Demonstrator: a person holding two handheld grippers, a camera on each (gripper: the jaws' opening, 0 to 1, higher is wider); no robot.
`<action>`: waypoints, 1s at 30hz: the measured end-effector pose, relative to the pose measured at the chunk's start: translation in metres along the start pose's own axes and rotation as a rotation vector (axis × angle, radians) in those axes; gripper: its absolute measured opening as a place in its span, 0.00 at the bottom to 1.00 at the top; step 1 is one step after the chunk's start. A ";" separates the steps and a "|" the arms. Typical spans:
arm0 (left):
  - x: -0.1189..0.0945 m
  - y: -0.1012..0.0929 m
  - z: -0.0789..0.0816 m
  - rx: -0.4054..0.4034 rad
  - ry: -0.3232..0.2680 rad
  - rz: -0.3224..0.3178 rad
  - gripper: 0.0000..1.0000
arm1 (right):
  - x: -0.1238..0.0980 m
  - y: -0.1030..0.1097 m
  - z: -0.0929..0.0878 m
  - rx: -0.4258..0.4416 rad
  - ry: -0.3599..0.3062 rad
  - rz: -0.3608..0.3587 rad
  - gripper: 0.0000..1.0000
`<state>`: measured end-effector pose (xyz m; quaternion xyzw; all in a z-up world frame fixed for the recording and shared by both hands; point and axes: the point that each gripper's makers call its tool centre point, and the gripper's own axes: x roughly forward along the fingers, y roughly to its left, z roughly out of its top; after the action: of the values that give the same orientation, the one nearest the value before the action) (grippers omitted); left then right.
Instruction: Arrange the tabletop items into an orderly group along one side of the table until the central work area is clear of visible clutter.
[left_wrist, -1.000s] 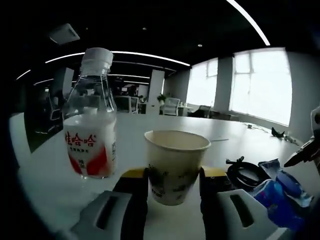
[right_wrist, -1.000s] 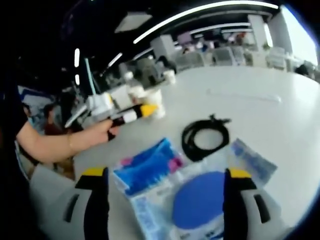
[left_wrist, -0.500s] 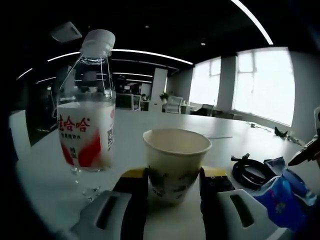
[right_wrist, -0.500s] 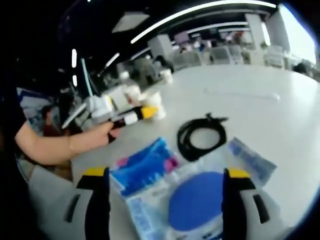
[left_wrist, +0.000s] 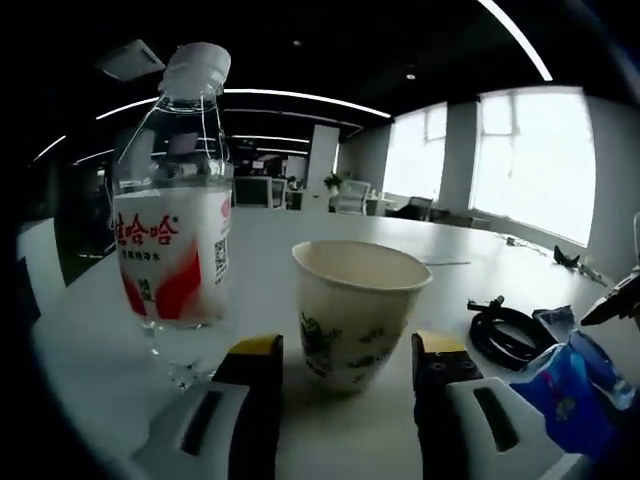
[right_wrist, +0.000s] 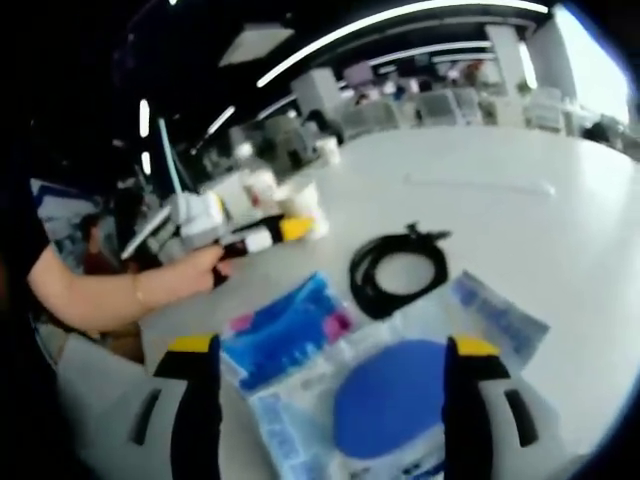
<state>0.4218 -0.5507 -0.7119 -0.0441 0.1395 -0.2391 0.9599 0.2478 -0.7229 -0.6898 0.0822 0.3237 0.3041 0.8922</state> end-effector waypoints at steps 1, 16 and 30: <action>-0.001 -0.001 0.000 0.000 0.001 -0.002 0.54 | -0.001 0.000 0.002 0.002 -0.006 -0.001 0.91; -0.019 -0.025 0.005 -0.024 0.003 -0.080 0.92 | -0.011 -0.009 0.021 0.012 -0.081 -0.022 0.91; -0.042 -0.053 0.005 0.020 0.044 -0.174 1.00 | -0.018 -0.015 0.033 0.017 -0.109 -0.019 0.89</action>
<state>0.3640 -0.5773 -0.6888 -0.0412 0.1535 -0.3240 0.9326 0.2651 -0.7440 -0.6599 0.1030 0.2779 0.2879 0.9106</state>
